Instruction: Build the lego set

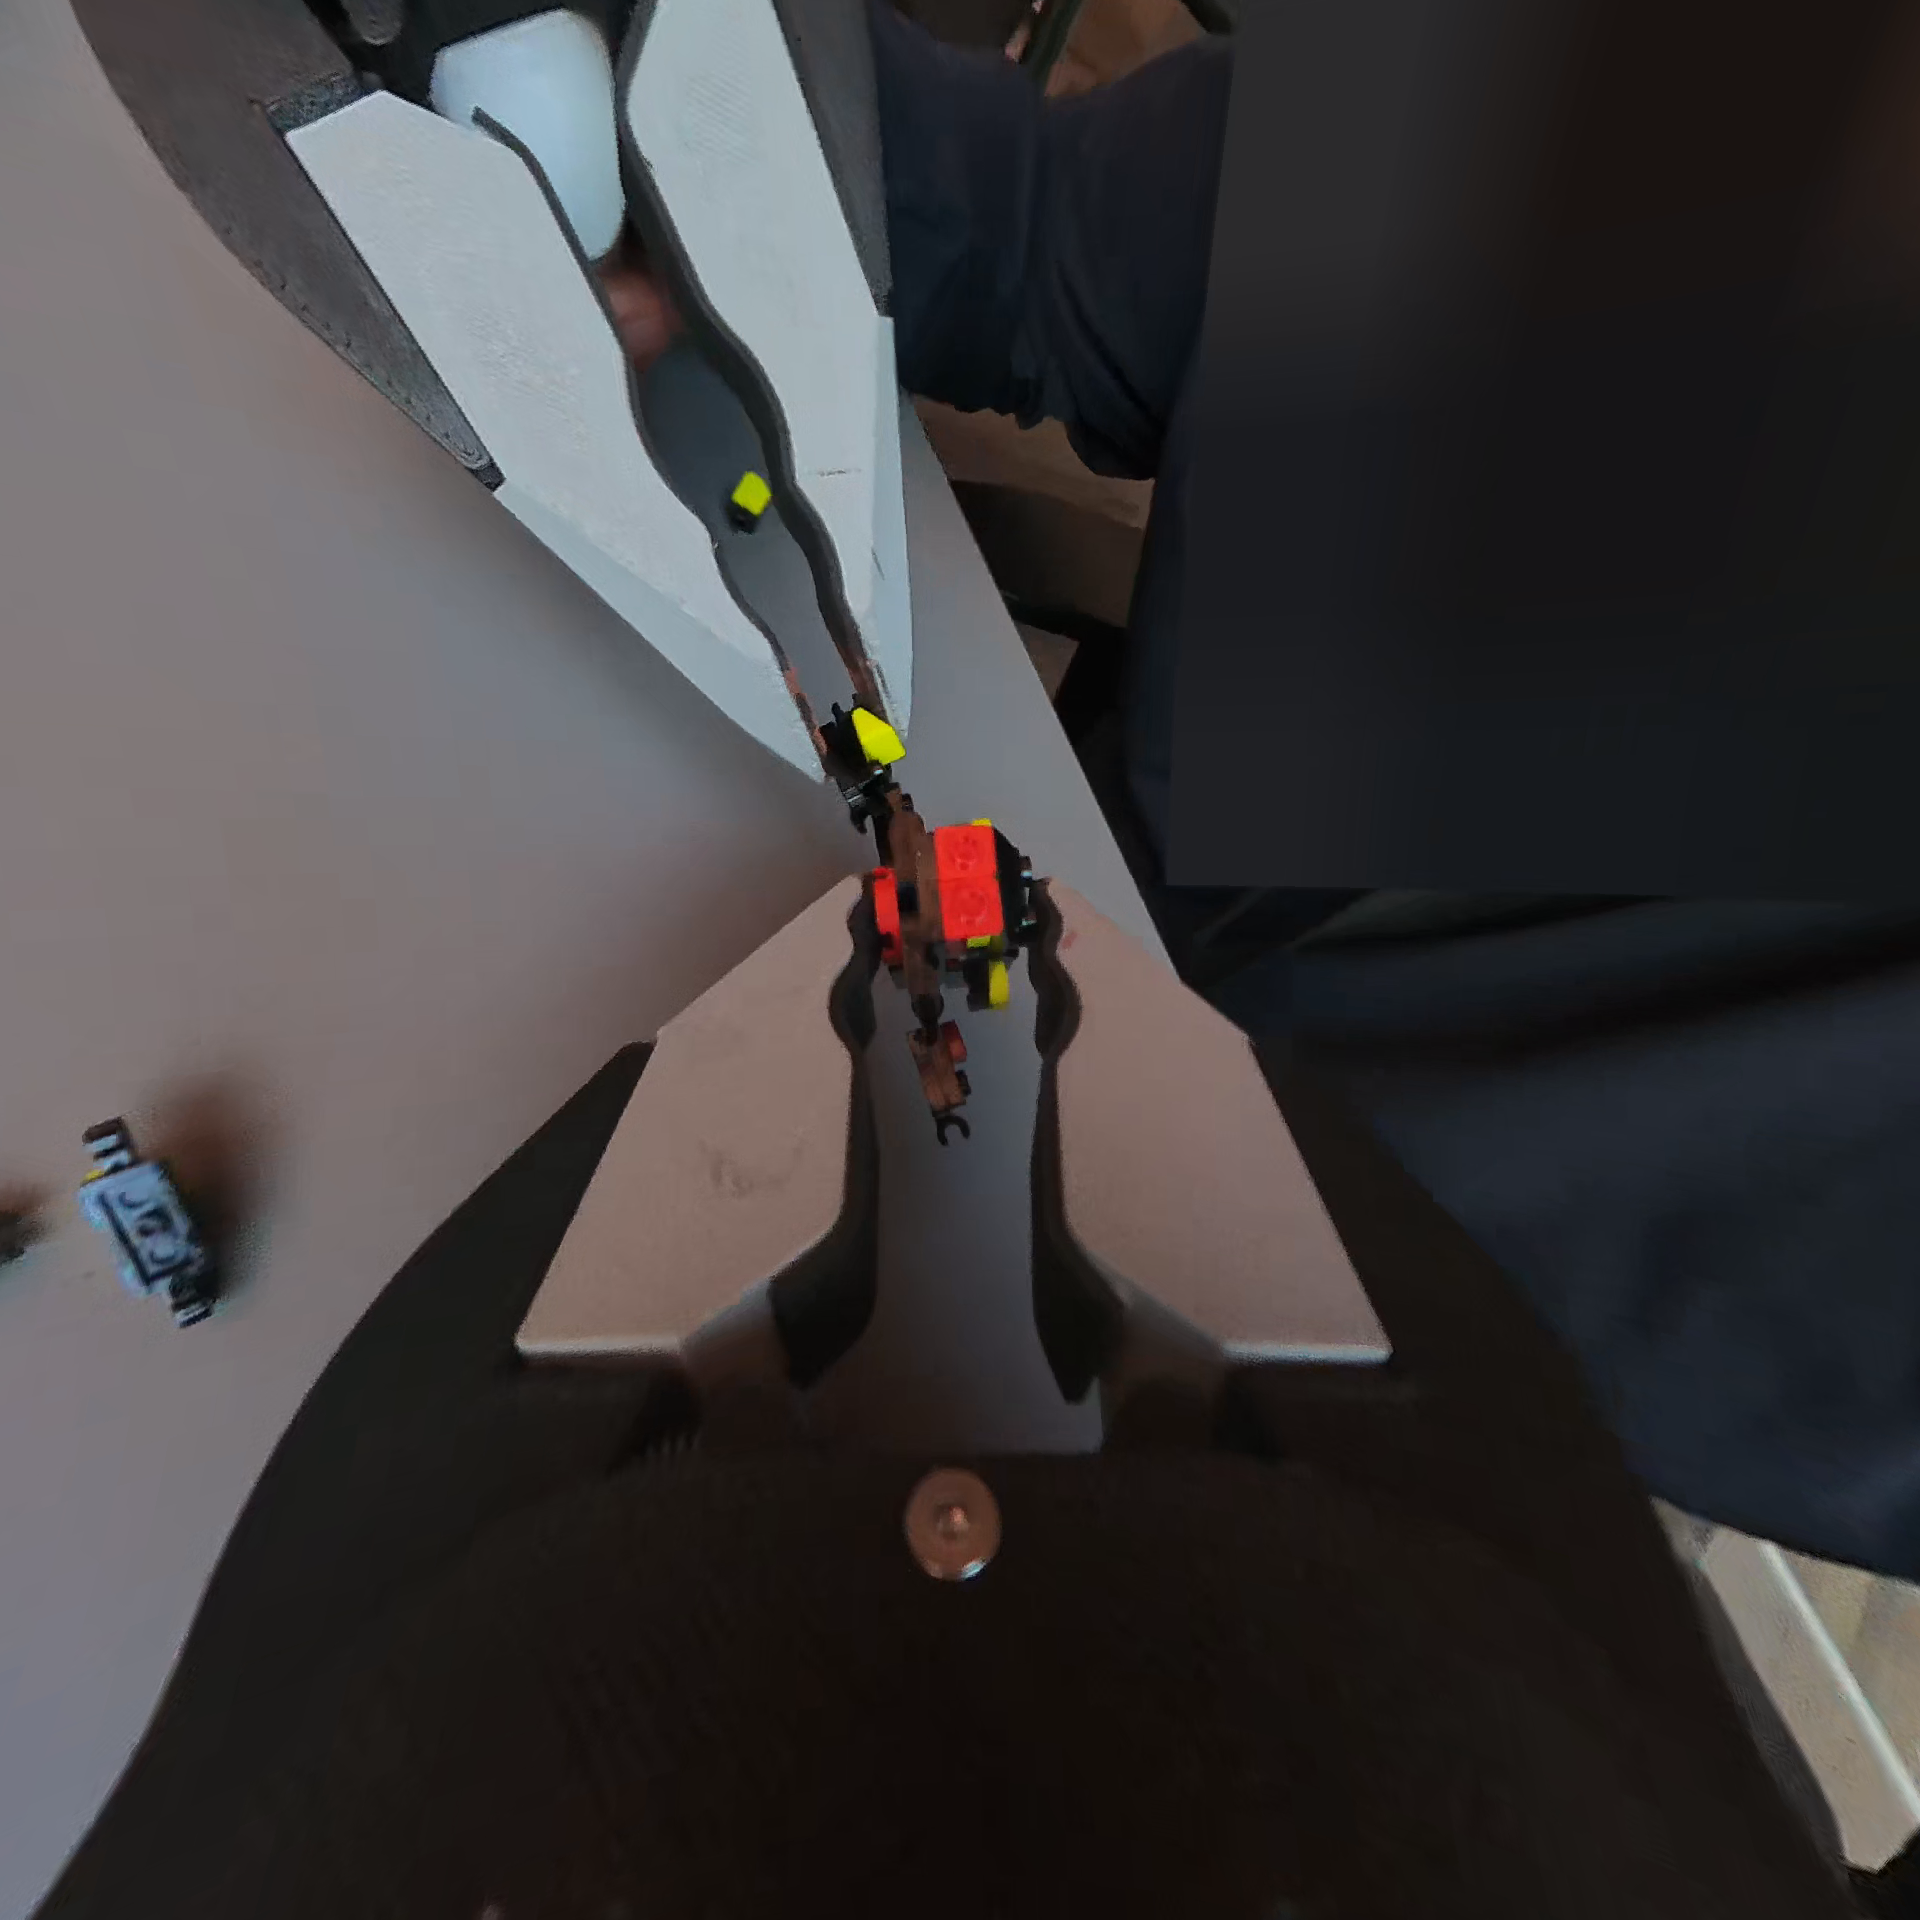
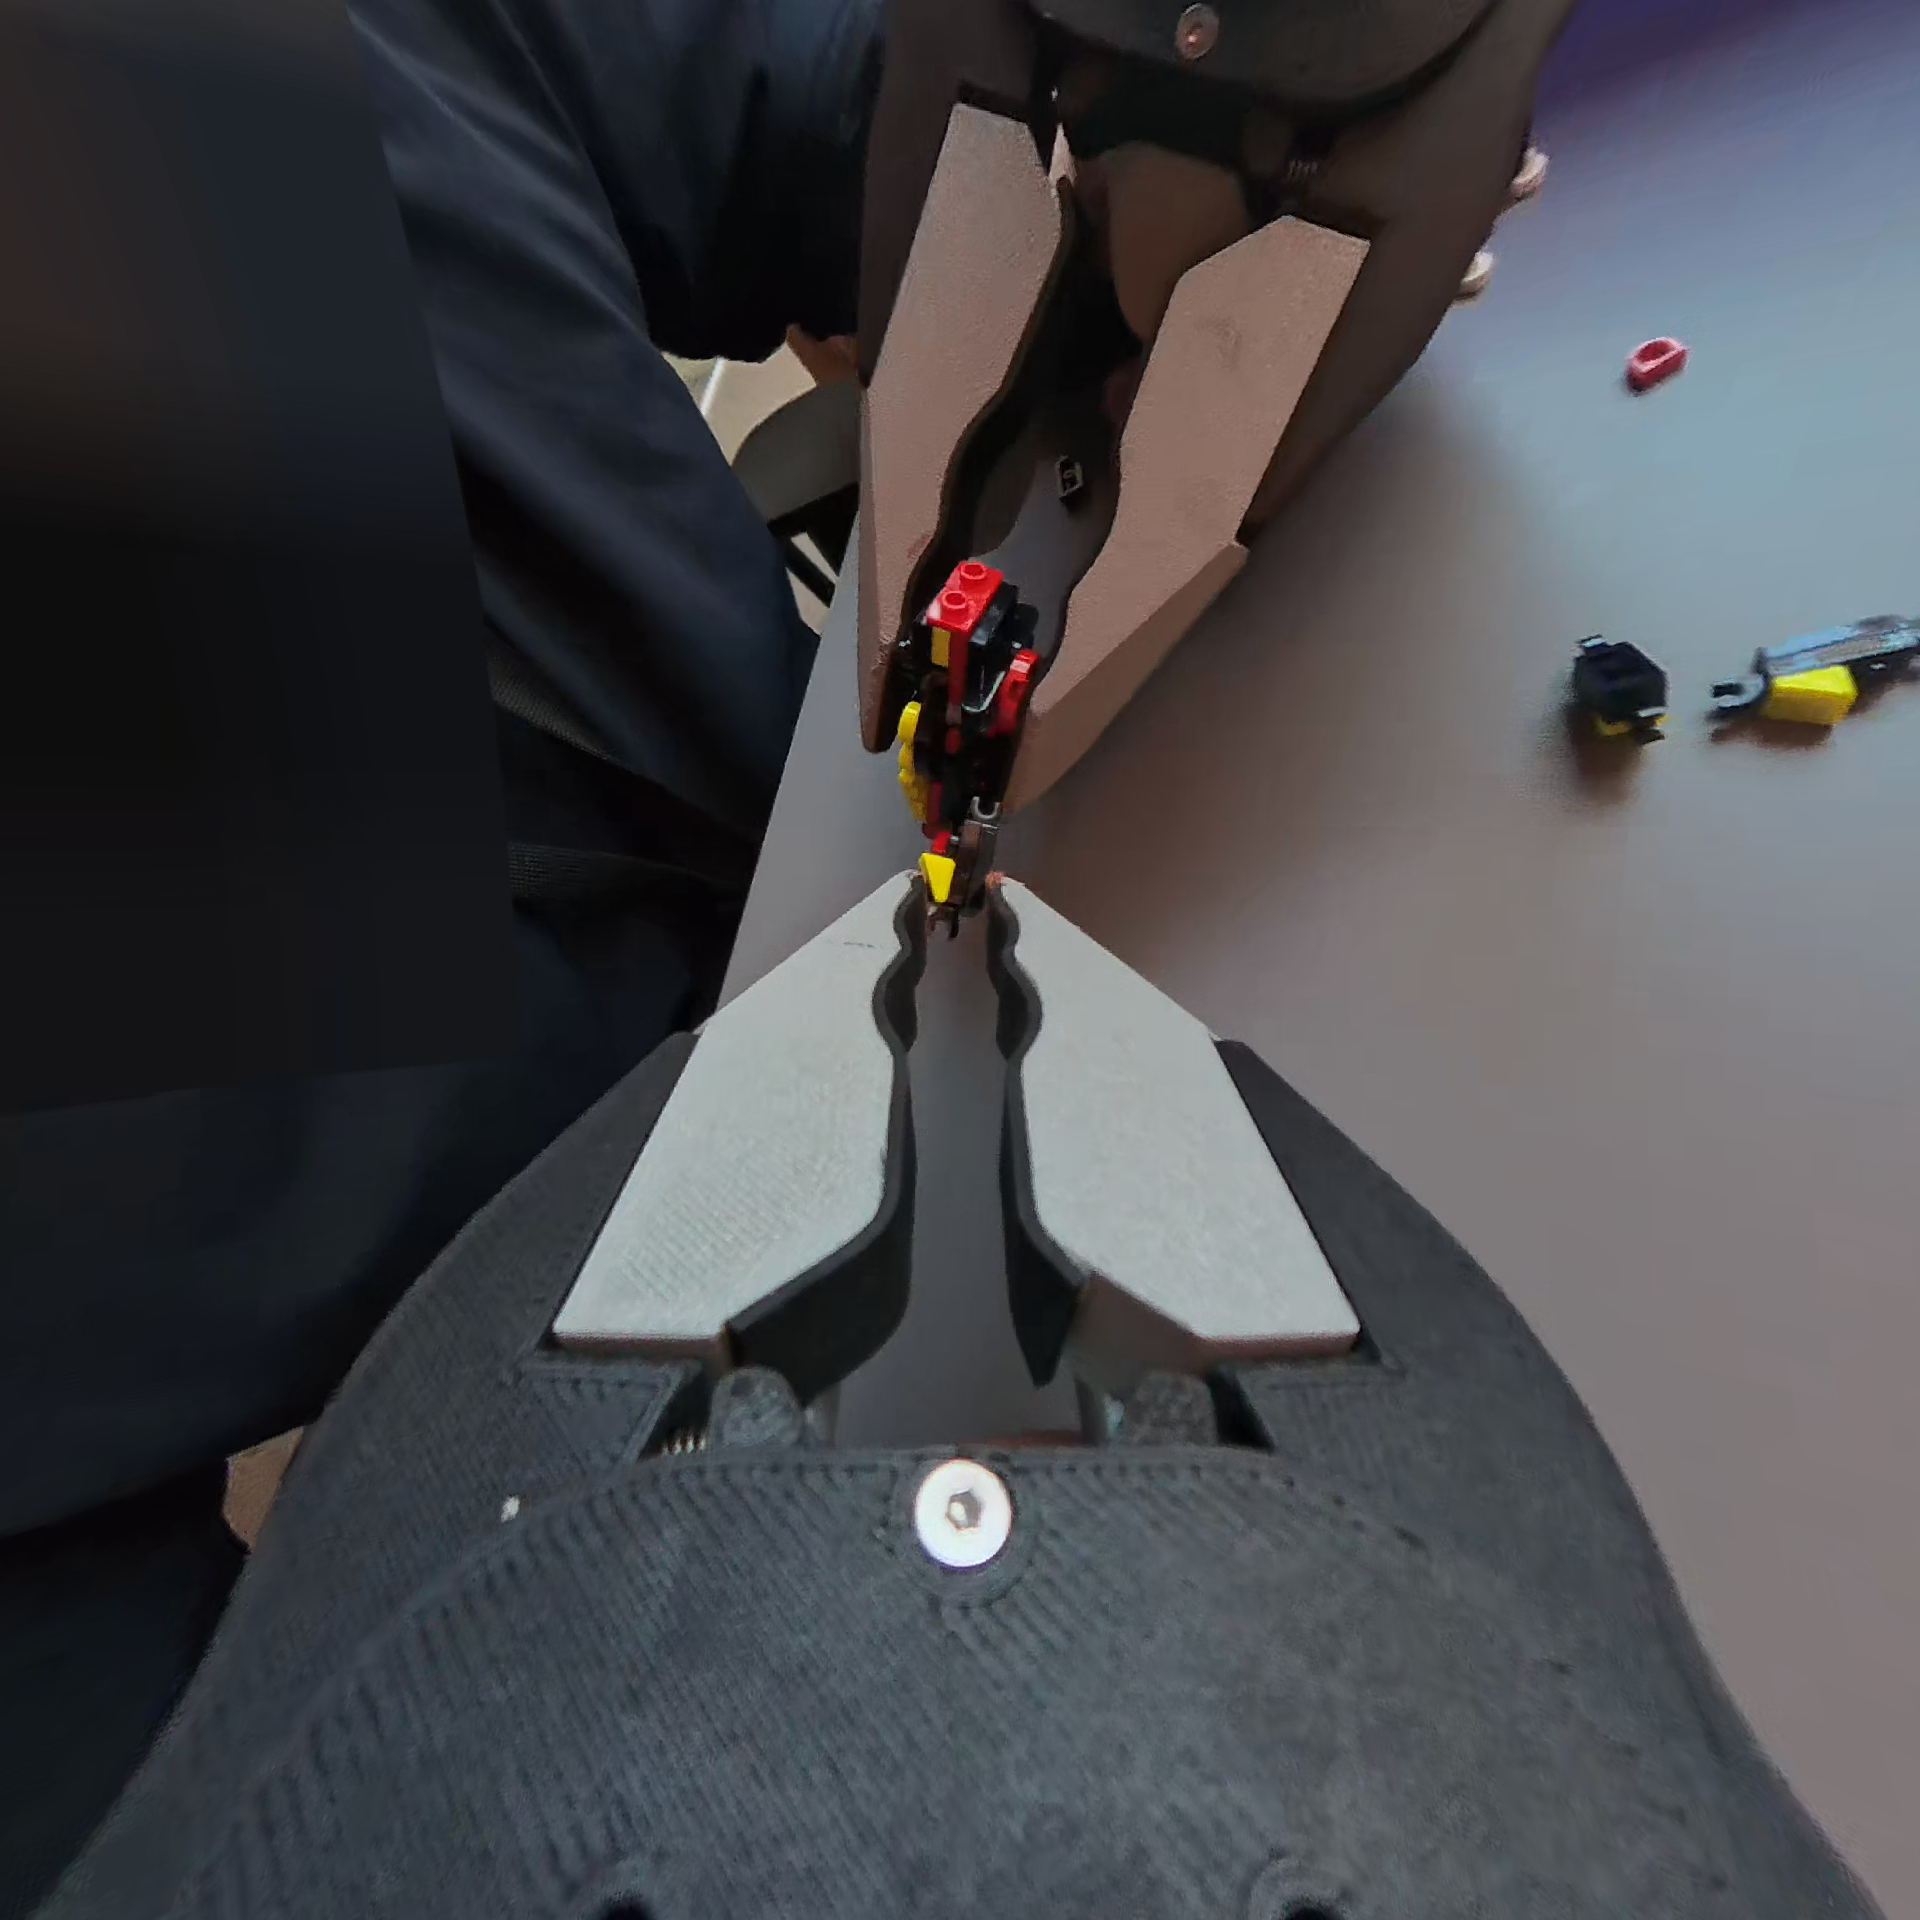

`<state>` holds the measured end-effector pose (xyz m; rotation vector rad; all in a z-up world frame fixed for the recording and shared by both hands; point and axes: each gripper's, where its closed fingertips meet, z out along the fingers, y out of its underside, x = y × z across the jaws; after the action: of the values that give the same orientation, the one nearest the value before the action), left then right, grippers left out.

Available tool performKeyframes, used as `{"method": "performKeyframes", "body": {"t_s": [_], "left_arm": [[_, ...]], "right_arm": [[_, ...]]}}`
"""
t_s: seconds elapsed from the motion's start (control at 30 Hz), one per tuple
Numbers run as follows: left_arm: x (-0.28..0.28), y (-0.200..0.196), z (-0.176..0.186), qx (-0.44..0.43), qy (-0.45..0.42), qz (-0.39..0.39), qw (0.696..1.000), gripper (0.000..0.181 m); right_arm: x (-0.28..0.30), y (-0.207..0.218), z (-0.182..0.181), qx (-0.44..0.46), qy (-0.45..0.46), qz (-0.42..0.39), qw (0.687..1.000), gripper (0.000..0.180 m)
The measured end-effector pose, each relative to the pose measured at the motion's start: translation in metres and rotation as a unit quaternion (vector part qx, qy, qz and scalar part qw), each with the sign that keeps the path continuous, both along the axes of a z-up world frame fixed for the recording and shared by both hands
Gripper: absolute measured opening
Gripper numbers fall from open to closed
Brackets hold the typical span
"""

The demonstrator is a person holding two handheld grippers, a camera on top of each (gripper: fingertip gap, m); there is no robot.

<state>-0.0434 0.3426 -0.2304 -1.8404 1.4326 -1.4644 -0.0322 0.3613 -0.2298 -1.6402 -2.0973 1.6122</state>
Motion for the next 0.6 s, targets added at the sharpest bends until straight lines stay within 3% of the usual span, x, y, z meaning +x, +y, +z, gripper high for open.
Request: {"method": "performKeyframes", "body": {"t_s": [0.23,0.6], "left_arm": [[0.002,-0.004,0.007,0.024,-0.022,-0.019,0.999,0.024],[0.006,0.0,-0.006,-0.027,0.017,-0.011,0.999,0.024]], "right_arm": [[0.003,-0.014,0.001,0.017,0.001,0.021,1.0,0.008],[0.002,-0.01,-0.002,0.047,0.0,0.009,0.999,0.008]]}}
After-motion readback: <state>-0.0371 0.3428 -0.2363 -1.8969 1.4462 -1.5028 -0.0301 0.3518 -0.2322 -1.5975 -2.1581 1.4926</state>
